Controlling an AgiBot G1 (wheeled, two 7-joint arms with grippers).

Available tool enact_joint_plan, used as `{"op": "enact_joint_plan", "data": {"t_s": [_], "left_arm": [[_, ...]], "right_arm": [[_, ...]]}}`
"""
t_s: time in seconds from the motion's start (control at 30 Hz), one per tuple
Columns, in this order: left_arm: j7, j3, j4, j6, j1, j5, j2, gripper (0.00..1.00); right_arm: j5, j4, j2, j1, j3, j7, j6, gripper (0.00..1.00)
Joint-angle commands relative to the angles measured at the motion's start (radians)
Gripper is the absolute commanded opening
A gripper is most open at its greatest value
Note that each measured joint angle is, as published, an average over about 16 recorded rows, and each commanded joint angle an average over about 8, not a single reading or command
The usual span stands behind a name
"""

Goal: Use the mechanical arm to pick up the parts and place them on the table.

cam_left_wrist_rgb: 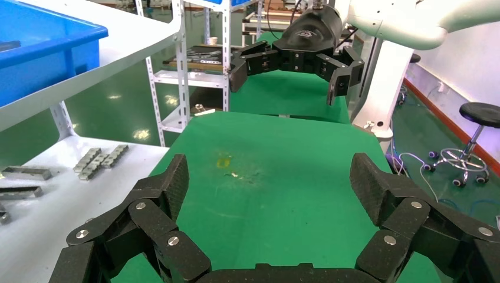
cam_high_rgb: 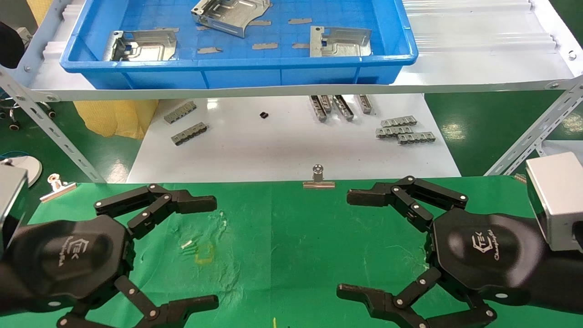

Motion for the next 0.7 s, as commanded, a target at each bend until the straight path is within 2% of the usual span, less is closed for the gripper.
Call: {"op": "enact_joint_plan", "data": {"t_s": [0.03, 0.7], "left_arm": [[0.0, 0.0, 0.0, 0.0, 0.0, 0.0, 0.0, 1.0], [0.0, 0.0, 0.0, 0.0, 0.0, 0.0, 0.0, 1.0]], "right_arm": [[0.0, 0.0, 0.0, 0.0, 0.0, 0.0, 0.0, 1.0], [0.0, 0.0, 0.0, 0.0, 0.0, 0.0, 0.0, 1.0]]}}
